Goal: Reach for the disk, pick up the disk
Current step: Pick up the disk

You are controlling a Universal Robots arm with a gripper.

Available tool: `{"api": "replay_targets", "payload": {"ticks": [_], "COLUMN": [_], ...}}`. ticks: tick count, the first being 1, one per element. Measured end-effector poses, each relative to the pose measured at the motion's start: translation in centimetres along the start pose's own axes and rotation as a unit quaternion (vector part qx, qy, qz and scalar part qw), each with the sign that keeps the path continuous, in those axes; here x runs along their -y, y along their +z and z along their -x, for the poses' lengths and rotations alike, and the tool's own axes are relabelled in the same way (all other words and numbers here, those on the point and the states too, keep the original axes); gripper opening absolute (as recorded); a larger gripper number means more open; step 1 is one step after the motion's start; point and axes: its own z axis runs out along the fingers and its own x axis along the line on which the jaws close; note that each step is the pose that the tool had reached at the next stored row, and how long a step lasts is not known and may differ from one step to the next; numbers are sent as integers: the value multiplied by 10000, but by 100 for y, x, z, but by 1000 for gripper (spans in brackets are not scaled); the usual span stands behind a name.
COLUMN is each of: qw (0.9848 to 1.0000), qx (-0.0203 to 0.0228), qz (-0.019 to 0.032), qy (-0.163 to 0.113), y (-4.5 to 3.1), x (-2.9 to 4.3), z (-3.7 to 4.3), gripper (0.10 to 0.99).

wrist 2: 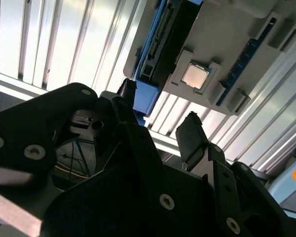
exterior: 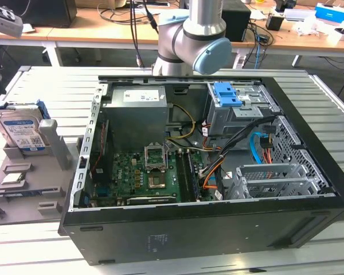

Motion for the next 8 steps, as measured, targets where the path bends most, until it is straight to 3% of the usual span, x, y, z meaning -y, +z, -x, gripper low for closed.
{"api": "replay_targets", "payload": {"ticks": [8], "qw": [10000], "qx": [0], "qz": [0], "qy": [0], "y": [51], "x": [2], "z": [0], "gripper": [600]}}
